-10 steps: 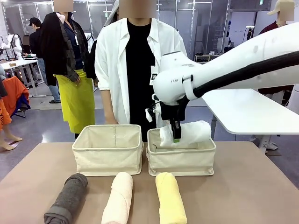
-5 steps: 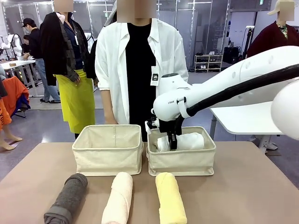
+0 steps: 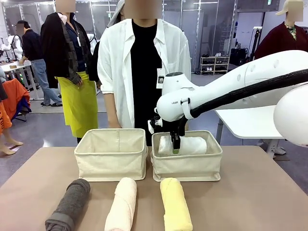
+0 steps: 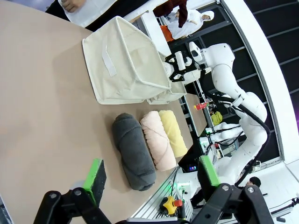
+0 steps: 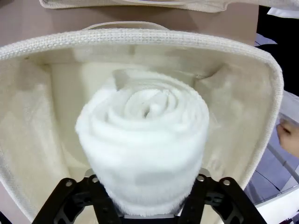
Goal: Divide the towels into two baskets.
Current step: Pick up one hotel-folded towel and place it in the Fabric basket indicated by the person.
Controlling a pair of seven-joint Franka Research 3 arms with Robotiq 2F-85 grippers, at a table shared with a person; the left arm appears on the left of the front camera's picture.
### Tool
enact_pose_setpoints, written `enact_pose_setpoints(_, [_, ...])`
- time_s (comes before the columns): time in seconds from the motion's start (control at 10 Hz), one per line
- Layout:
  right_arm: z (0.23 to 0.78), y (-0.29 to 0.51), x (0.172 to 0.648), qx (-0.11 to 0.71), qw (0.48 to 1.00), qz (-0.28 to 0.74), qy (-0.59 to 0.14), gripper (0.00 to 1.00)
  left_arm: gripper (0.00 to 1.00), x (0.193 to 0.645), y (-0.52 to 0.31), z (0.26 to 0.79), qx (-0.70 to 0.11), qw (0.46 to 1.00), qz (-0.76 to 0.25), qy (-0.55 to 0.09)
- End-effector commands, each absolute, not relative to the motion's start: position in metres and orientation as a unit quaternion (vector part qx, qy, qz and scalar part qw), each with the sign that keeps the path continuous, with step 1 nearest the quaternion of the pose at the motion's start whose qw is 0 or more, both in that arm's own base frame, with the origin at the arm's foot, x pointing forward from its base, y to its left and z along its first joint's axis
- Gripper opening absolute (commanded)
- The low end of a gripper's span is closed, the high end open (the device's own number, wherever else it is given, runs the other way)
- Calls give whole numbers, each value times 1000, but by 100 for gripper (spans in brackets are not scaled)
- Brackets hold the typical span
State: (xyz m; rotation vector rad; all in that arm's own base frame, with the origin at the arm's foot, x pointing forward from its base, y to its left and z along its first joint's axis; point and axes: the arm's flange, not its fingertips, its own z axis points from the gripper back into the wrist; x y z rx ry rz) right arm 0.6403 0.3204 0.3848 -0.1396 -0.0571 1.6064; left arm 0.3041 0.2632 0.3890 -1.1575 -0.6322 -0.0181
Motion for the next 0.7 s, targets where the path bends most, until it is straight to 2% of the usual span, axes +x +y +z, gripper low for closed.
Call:
enact_pose_setpoints(0.0, [393, 316, 631, -64, 703, 708, -27, 100, 100, 302, 265, 390, -538, 789, -8, -297])
enact_pose_setpoints(0.2, [399, 313, 624, -72, 708, 702, -27, 100, 100, 302, 265, 390, -538, 789, -8, -297])
enact_pose_setpoints(0.3, [409, 310, 614, -95, 697, 711, -13, 92, 100, 302, 265, 390, -538, 789, -8, -297])
enact_pose_setpoints(0.4, [395, 318, 639, -66, 695, 715, -29, 92, 100, 302, 265, 390, -538, 789, -8, -297])
enact_pose_setpoints(0.6, [395, 318, 639, -66, 695, 715, -29, 92, 100, 302, 265, 390, -538, 789, -8, -297])
